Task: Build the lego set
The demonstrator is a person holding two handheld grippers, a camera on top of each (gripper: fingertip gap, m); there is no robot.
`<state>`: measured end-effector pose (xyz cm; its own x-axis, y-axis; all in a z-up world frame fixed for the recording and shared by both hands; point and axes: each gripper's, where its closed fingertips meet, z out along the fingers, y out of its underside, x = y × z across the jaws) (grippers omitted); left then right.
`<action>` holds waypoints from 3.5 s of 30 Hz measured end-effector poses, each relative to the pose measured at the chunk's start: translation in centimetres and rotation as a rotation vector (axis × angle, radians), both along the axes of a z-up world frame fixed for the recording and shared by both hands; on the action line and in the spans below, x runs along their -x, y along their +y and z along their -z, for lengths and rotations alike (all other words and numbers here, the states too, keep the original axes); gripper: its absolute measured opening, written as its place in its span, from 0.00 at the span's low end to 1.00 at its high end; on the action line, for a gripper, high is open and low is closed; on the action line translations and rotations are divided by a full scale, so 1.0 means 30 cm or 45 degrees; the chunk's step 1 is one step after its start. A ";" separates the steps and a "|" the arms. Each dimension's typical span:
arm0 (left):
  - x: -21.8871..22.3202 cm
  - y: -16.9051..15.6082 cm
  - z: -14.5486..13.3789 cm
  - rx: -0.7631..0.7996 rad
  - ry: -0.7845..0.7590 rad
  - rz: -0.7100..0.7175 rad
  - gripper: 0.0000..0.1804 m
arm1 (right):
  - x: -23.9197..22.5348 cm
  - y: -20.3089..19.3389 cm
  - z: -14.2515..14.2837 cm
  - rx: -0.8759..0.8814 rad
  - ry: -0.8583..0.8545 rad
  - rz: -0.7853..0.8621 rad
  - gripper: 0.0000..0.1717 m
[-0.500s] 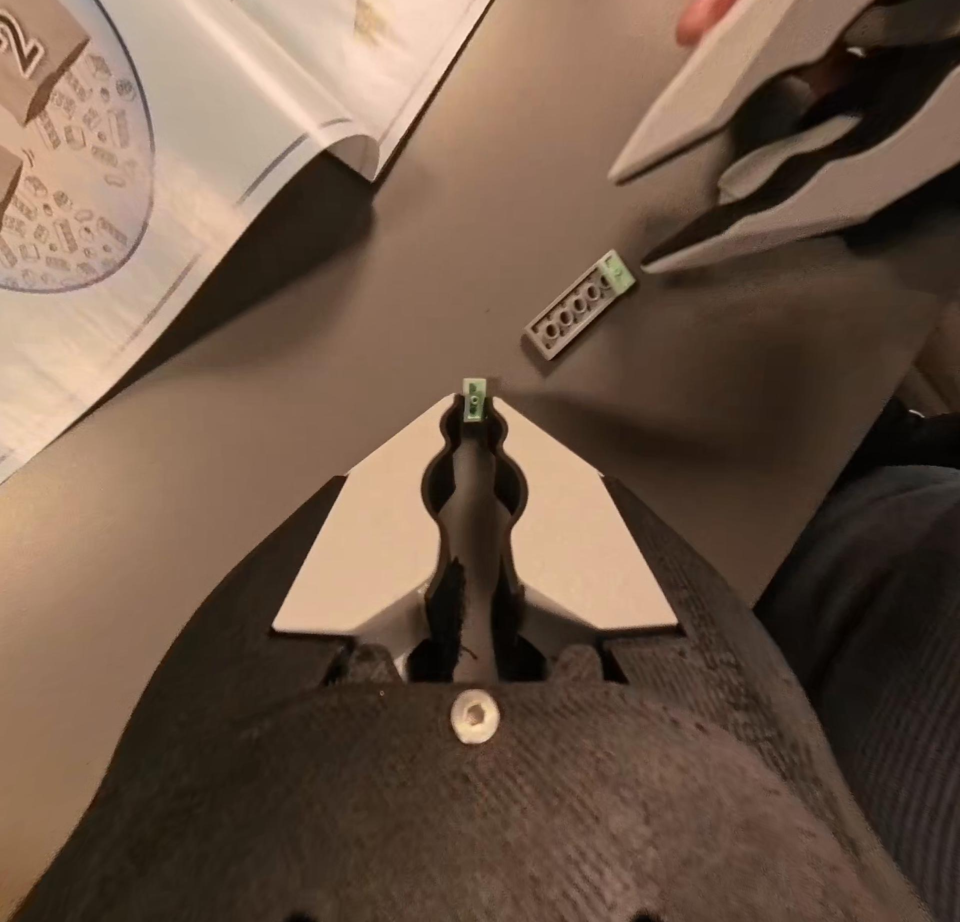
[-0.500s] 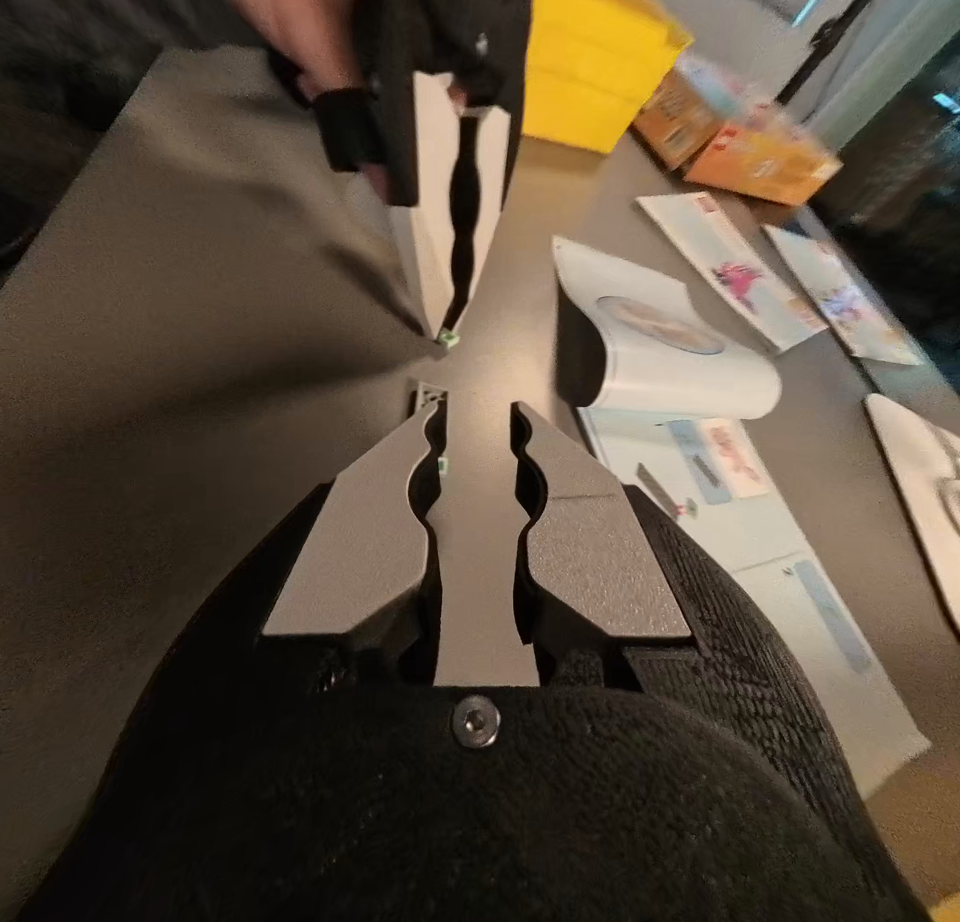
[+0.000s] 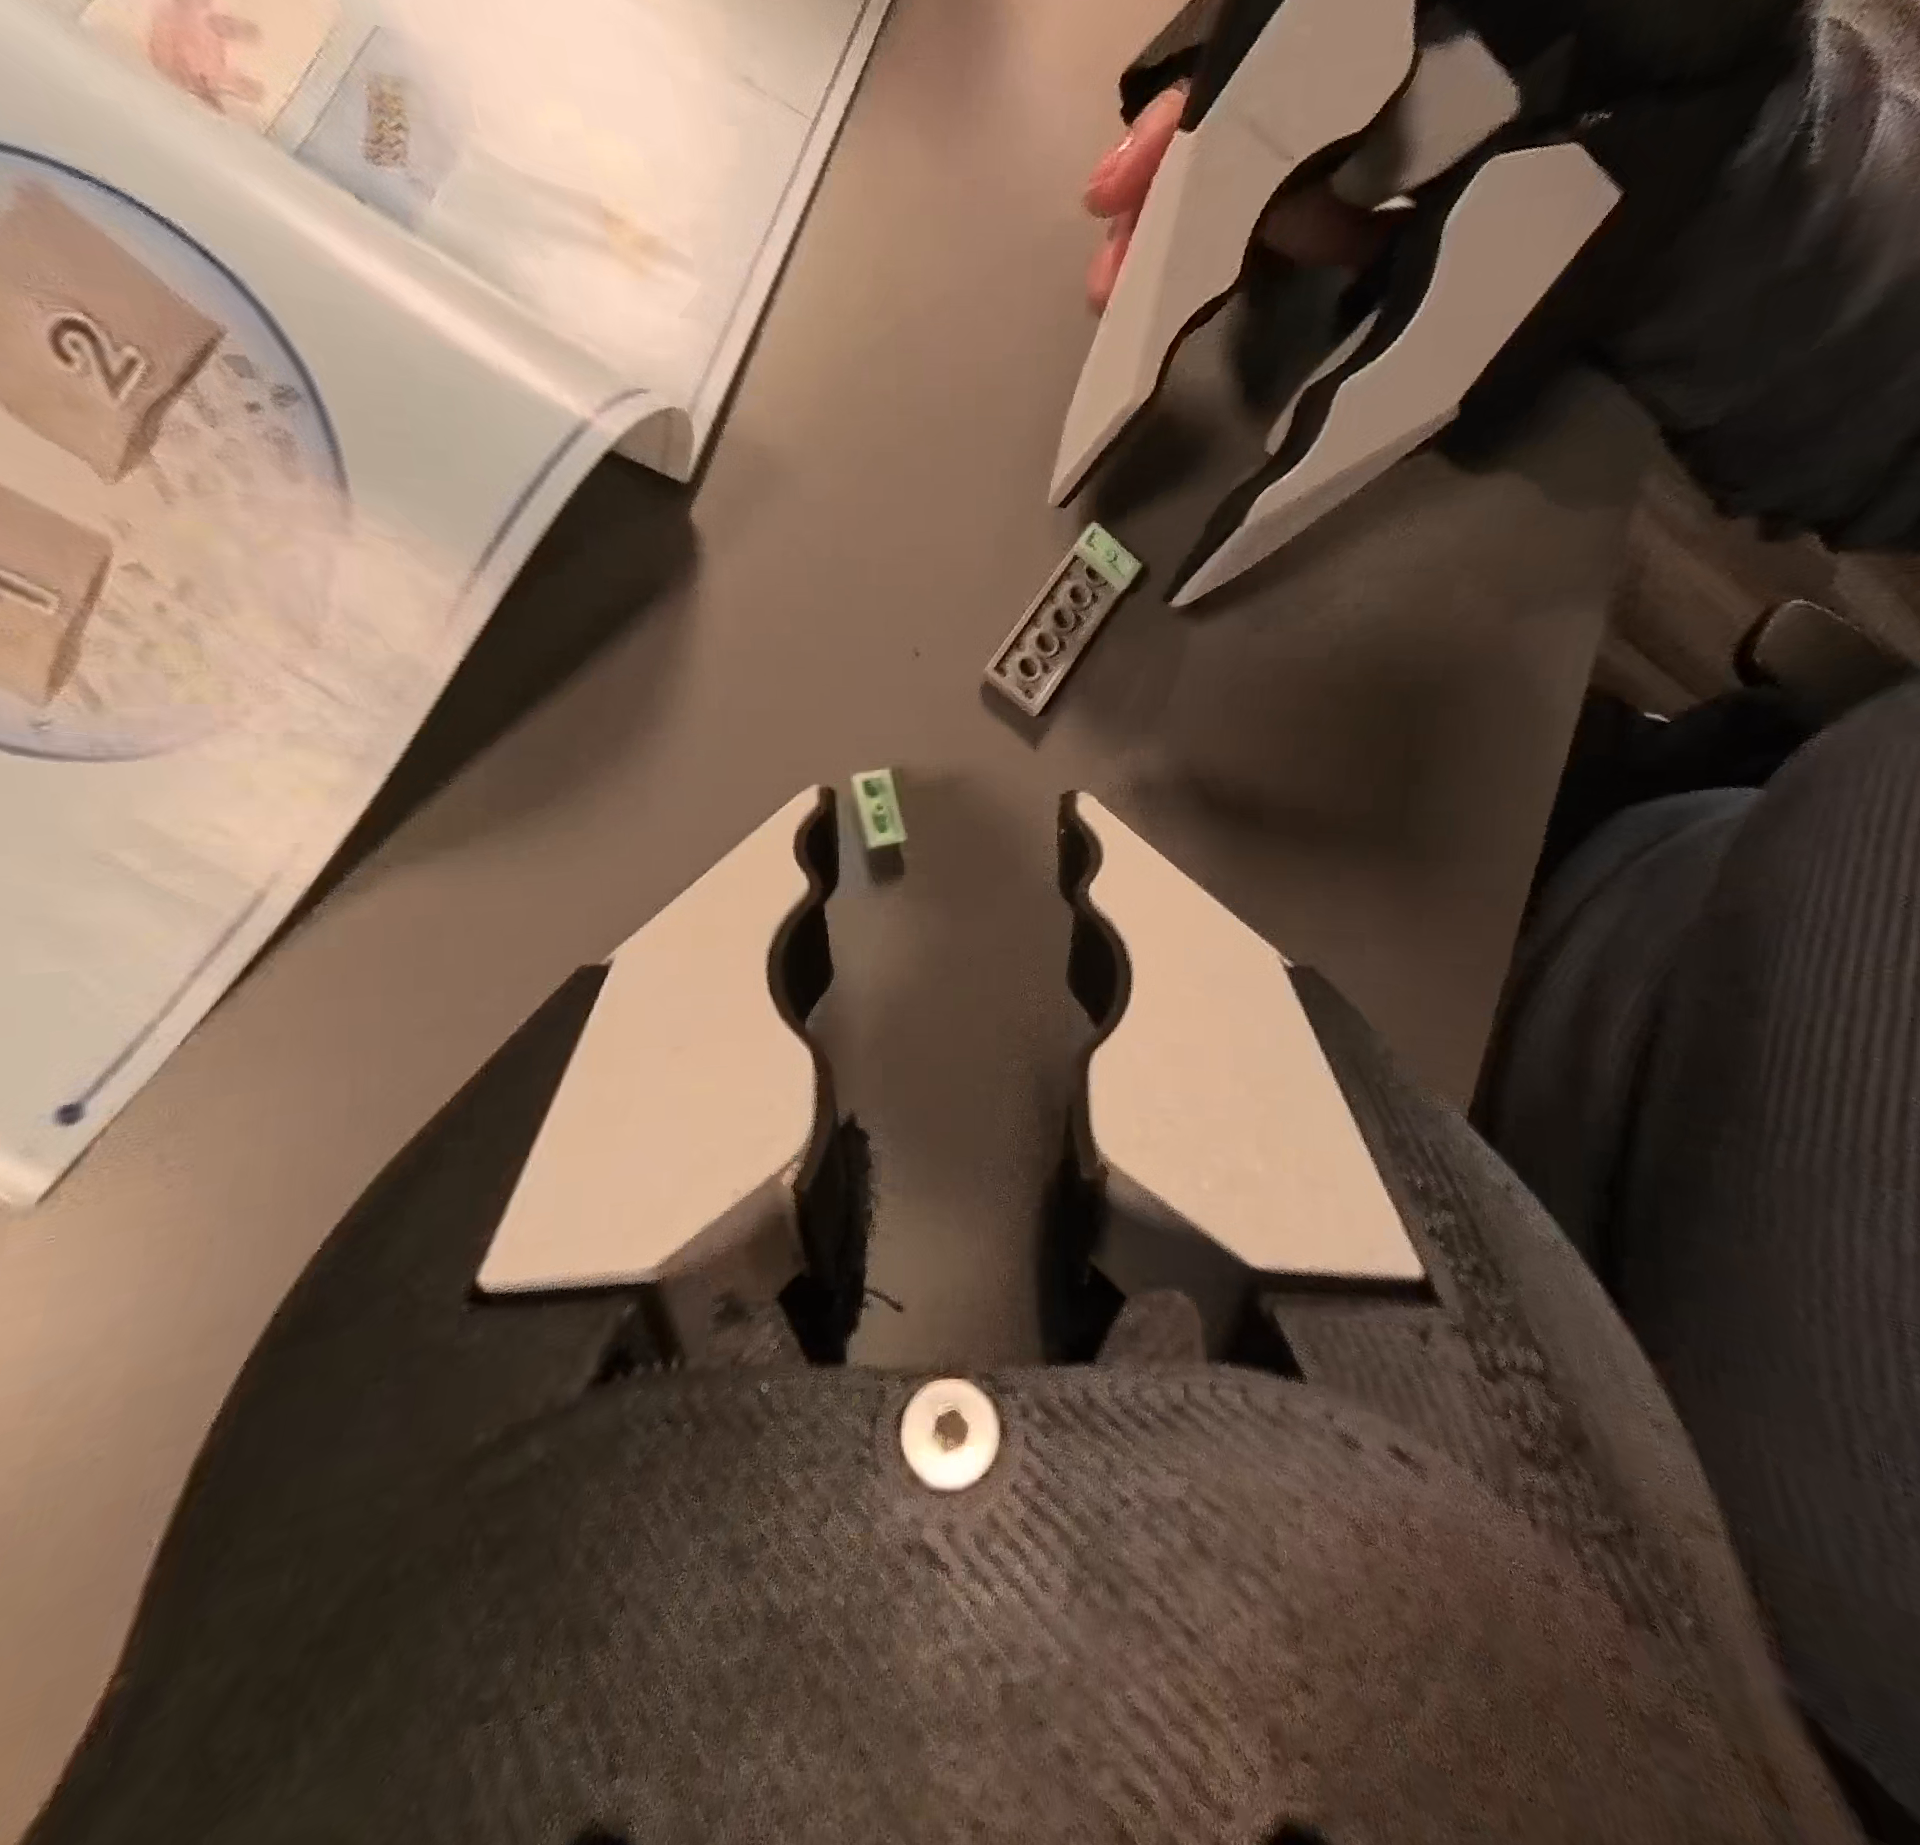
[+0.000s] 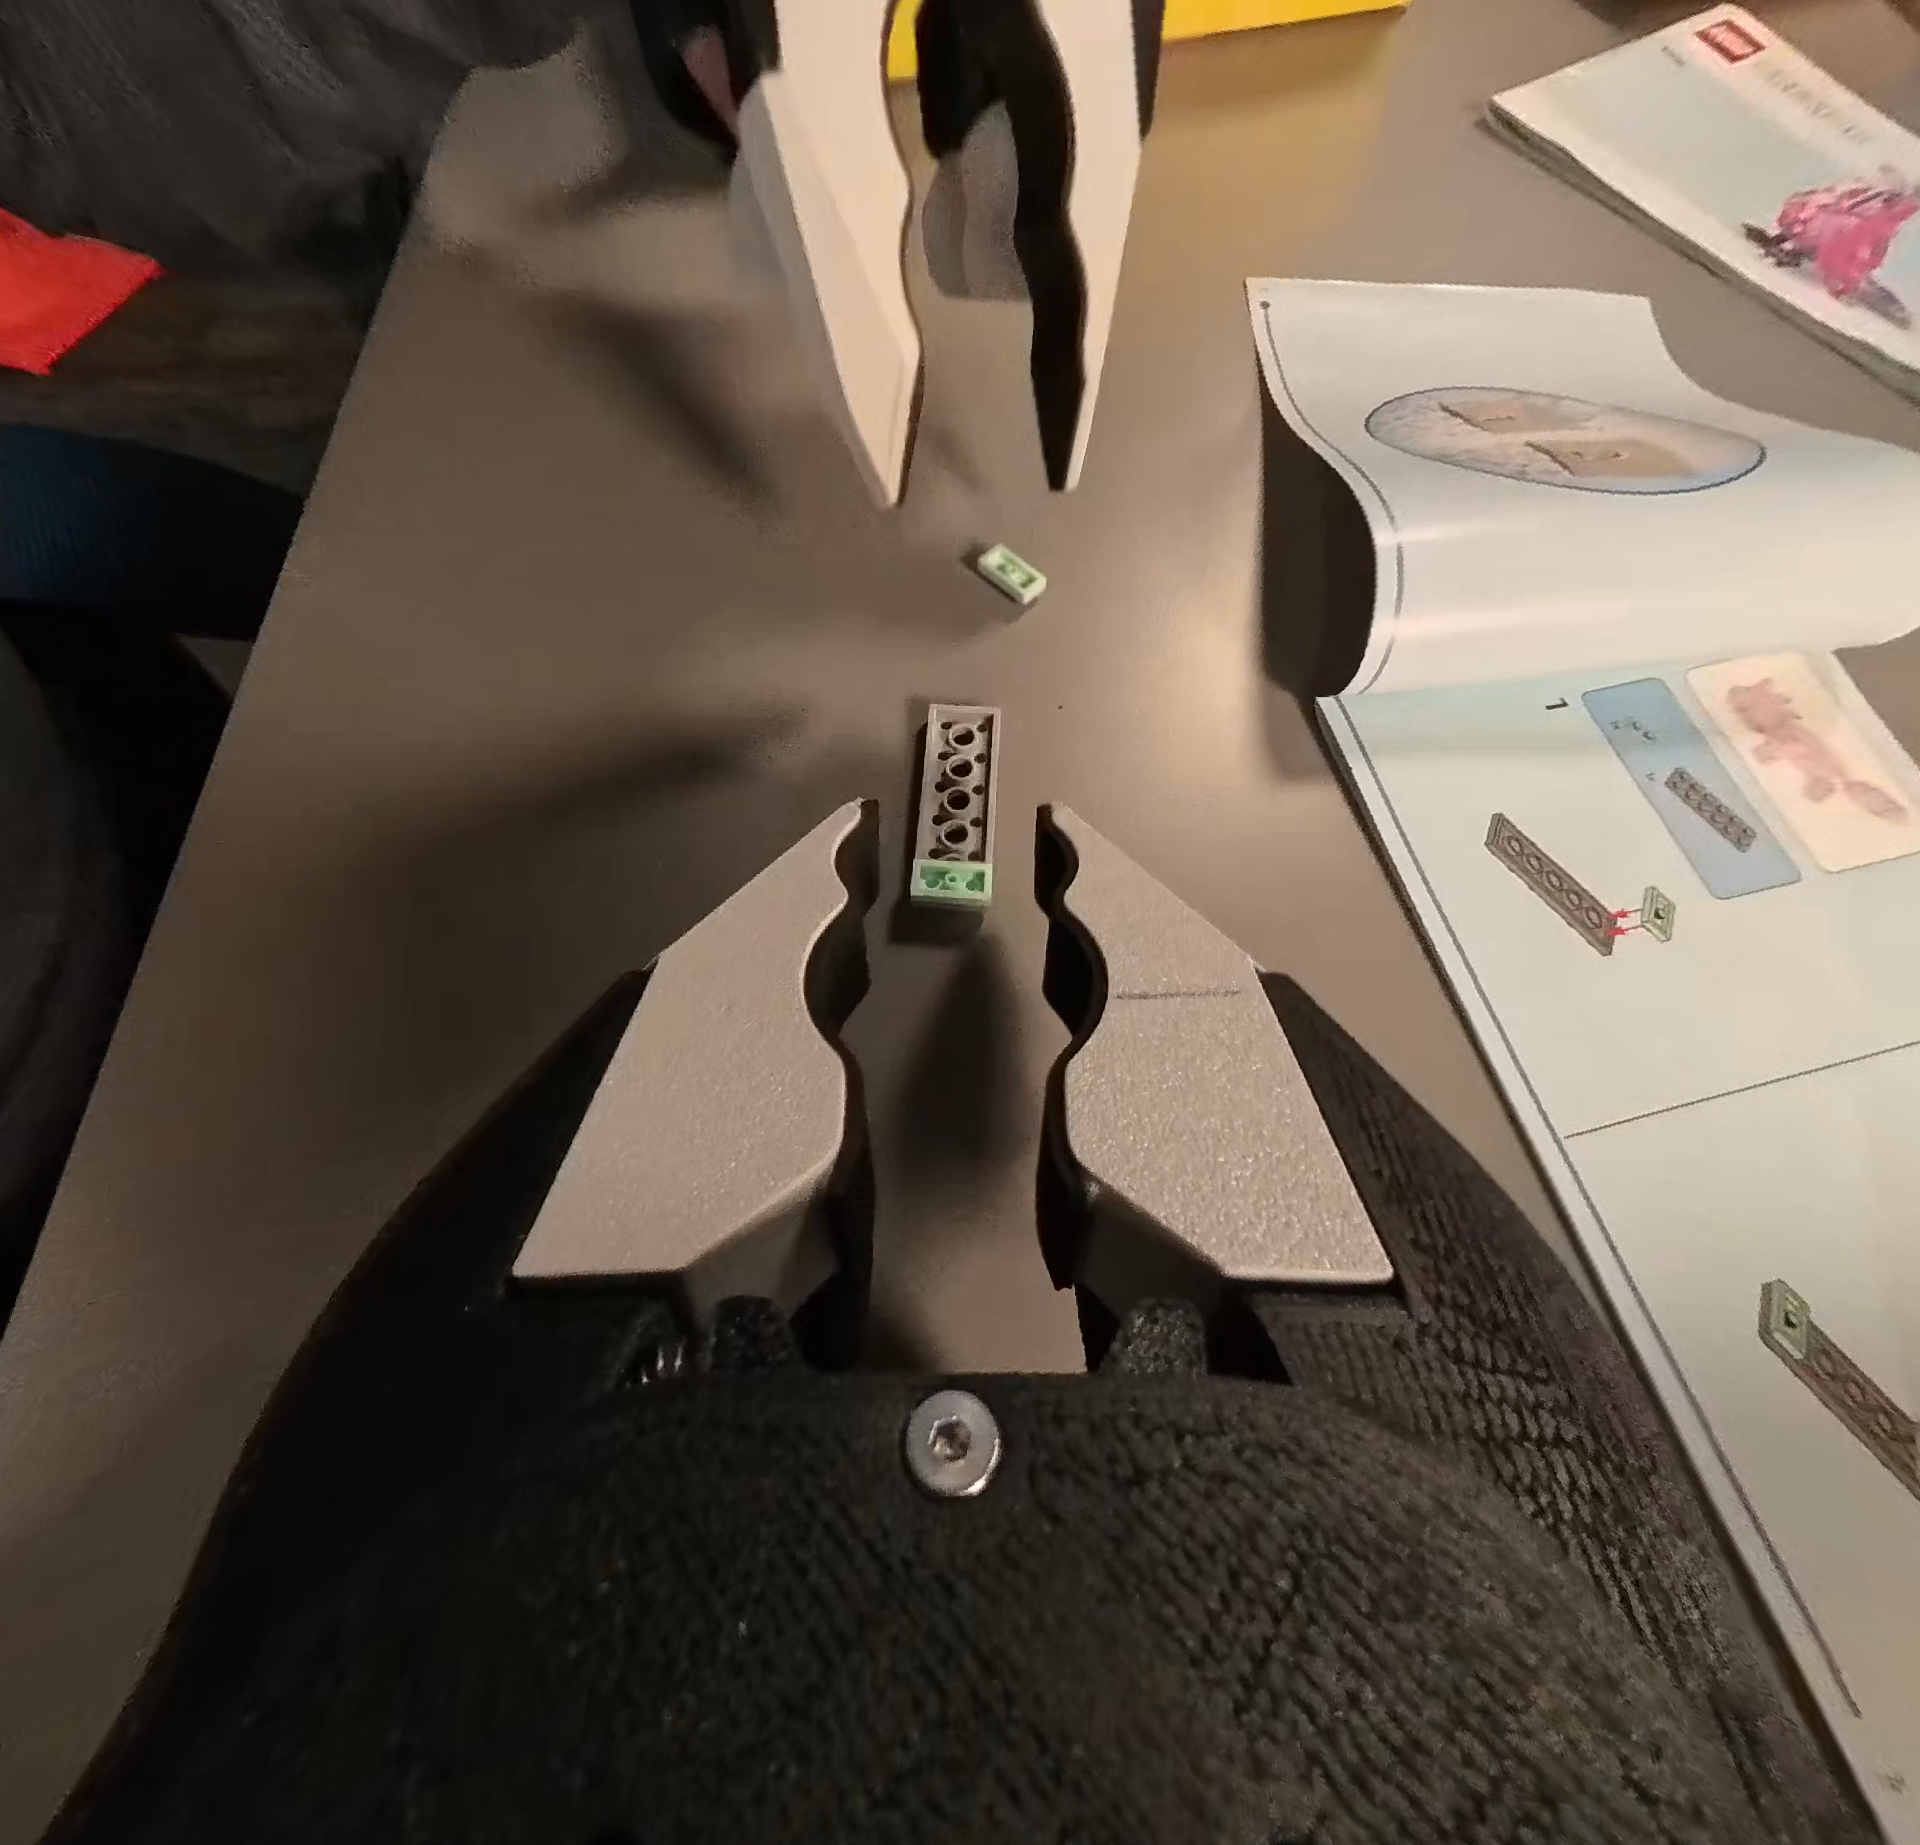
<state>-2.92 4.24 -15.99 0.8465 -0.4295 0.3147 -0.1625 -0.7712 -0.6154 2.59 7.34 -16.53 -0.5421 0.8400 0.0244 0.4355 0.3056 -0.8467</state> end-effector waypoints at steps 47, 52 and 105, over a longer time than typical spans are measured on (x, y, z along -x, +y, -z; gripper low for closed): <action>-0.093 0.010 0.017 -0.266 0.156 0.493 0.08 | -0.026 -0.021 0.057 -0.122 -0.094 -0.072 0.08; -0.144 0.015 0.022 -0.269 0.178 0.555 0.08 | -0.027 -0.023 0.057 -0.124 -0.093 -0.078 0.08; -0.137 0.104 0.010 -1.311 1.745 0.595 0.13 | -0.036 -0.019 -0.004 -0.116 -0.070 -0.016 0.08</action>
<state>1.20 7.34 -16.30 0.0074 -0.2374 -0.9714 -0.9980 0.0589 -0.0220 3.68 6.75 -16.40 -0.5552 0.8288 0.0703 0.4762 0.3860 -0.7901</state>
